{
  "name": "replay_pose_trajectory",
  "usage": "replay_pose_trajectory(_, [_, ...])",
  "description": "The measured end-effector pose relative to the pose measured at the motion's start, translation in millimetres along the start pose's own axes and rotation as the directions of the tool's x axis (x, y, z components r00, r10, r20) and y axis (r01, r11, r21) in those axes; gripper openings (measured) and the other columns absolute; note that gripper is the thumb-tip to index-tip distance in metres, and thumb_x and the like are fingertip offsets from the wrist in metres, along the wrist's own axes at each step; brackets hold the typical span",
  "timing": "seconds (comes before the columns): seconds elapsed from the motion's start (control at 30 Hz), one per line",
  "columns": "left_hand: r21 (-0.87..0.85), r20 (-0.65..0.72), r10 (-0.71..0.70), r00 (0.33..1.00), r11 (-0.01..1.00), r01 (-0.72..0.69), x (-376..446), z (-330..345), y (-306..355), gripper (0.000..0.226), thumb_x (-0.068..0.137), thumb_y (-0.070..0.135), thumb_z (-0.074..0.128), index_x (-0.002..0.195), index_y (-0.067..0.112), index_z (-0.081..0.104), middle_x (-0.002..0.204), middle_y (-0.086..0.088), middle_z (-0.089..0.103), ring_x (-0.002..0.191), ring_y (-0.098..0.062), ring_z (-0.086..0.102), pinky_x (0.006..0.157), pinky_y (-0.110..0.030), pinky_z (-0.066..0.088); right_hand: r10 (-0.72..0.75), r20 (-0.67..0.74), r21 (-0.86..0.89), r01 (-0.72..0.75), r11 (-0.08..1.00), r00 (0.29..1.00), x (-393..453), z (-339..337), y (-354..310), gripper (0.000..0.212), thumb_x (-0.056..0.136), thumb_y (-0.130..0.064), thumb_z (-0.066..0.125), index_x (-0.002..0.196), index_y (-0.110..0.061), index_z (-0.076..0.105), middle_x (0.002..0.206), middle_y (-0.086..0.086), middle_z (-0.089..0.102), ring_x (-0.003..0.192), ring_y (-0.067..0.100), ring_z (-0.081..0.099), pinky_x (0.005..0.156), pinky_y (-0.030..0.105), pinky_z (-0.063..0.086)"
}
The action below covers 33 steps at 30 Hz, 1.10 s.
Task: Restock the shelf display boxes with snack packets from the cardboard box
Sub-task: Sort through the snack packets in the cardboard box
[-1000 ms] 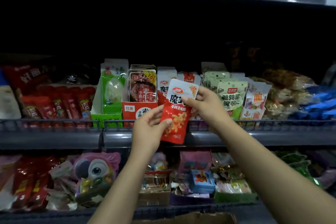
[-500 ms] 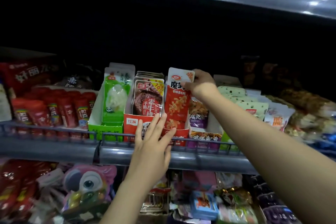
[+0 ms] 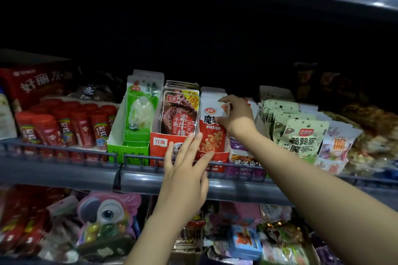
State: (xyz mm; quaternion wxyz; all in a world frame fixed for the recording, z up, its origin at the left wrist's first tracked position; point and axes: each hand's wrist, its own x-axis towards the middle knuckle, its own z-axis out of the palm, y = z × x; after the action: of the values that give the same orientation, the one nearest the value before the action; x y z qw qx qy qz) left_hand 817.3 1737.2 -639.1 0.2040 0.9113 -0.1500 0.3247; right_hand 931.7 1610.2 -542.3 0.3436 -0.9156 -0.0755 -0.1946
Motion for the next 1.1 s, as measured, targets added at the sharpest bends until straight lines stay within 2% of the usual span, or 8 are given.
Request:
replay_pose_trajectory(0.13, [0.016, 0.023, -0.008, 1.0, 1.0, 0.008, -0.9, 0.7, -1.2, 0.05, 0.078, 0.016, 0.067, 0.125, 0.028, 0.057, 0.154, -0.004, 0.028, 0.143, -0.016, 0.013, 0.113, -0.048, 0.003, -0.03, -0.031, 0.05, 0.032, 0.998, 0.999, -3.8, 0.7, 3.5, 0.054, 0.078, -0.011, 0.074, 0.128, -0.017, 0.054, 0.138, 0.005, 0.042, 0.126, 0.02, 0.042, 0.09, 0.013, 0.03])
replay_pose_trajectory(0.33, [0.042, 0.036, 0.003, 0.999, 0.999, -0.004, -3.5, 2.1, -0.8, 0.053, 0.081, 0.018, 0.065, 0.131, 0.027, 0.052, 0.156, -0.003, 0.021, 0.145, -0.014, 0.006, 0.114, -0.046, -0.002, -0.01, -0.116, 0.113, 0.024, 0.993, 0.993, -21.4, -1.3, 3.9, 0.06, 0.079, -0.01, 0.073, 0.133, -0.019, 0.049, 0.139, 0.006, 0.038, 0.121, 0.019, 0.046, 0.089, 0.011, 0.032])
replay_pose_trajectory(0.47, [0.036, 0.018, 0.004, 1.0, 0.999, -0.004, -6.5, 2.8, 2.3, 0.053, 0.083, 0.018, 0.063, 0.134, 0.024, 0.049, 0.157, -0.005, 0.016, 0.145, -0.014, 0.003, 0.115, -0.042, -0.006, -0.021, -0.152, 0.161, 0.046, 0.986, 0.988, -51.6, -11.8, 3.2, 0.042, 0.083, -0.013, 0.069, 0.123, -0.019, 0.057, 0.121, 0.004, 0.049, 0.092, 0.01, 0.056, 0.076, 0.012, 0.041])
replay_pose_trajectory(0.67, [-0.132, -0.031, -0.063, 0.998, 0.99, 0.058, -24.7, -3.2, 28.0, 0.039, 0.082, 0.018, 0.055, 0.121, 0.017, 0.061, 0.142, -0.007, 0.044, 0.133, -0.02, 0.027, 0.11, -0.045, 0.022, -0.023, -0.12, 0.256, 0.053, 0.965, 0.993, -122.5, -20.8, 19.5, 0.03, 0.083, -0.018, 0.068, 0.113, -0.019, 0.063, 0.109, -0.003, 0.056, 0.081, -0.005, 0.055, 0.073, 0.003, 0.043])
replay_pose_trajectory(0.8, [-0.214, 0.096, -0.189, 0.977, 0.955, 0.206, -50.2, -5.8, 48.8, 0.034, 0.093, 0.021, 0.05, 0.126, 0.021, 0.057, 0.132, 0.004, 0.045, 0.125, -0.013, 0.038, 0.107, -0.032, 0.032, 0.046, -0.11, 0.311, -0.01, 0.951, 0.993, -172.4, -16.6, 46.0, 0.024, 0.084, -0.016, 0.067, 0.107, -0.02, 0.065, 0.099, -0.007, 0.057, 0.089, 0.008, 0.058, 0.08, 0.019, 0.047])
replay_pose_trajectory(0.87, [-0.289, 0.177, -0.253, 0.951, 0.911, 0.296, -69.0, 0.5, 59.7, 0.032, 0.094, 0.021, 0.049, 0.126, 0.021, 0.056, 0.125, 0.006, 0.047, 0.115, -0.008, 0.045, 0.096, -0.02, 0.036, 0.109, -0.091, 0.306, -0.077, 0.949, 0.99, -201.1, -12.6, 65.8, 0.022, 0.084, -0.017, 0.067, 0.106, -0.02, 0.065, 0.095, -0.008, 0.056, 0.087, 0.007, 0.058, 0.08, 0.018, 0.044])
replay_pose_trajectory(0.97, [-0.317, 0.278, -0.296, 0.914, 0.87, 0.378, -99.8, 26.4, 71.1, 0.028, 0.093, 0.016, 0.051, 0.119, 0.018, 0.061, 0.115, 0.002, 0.053, 0.101, -0.013, 0.056, 0.087, -0.021, 0.043, 0.218, -0.054, 0.313, -0.19, 0.931, 0.975, -243.1, 2.5, 101.1, 0.022, 0.083, -0.015, 0.068, 0.105, -0.019, 0.067, 0.096, -0.002, 0.06, 0.084, 0.009, 0.059, 0.081, 0.023, 0.047])
replay_pose_trajectory(1.1, [-0.279, 0.476, -0.399, 0.784, 0.777, 0.565, -156.0, 76.1, 80.7, 0.024, 0.092, 0.013, 0.052, 0.113, 0.018, 0.063, 0.108, 0.002, 0.056, 0.082, -0.003, 0.055, 0.072, -0.009, 0.04, 0.381, 0.036, 0.303, -0.373, 0.877, 0.924, -298.8, 35.1, 148.6, 0.021, 0.083, -0.013, 0.068, 0.103, -0.018, 0.068, 0.096, 0.001, 0.063, 0.084, 0.015, 0.06, 0.082, 0.031, 0.051])
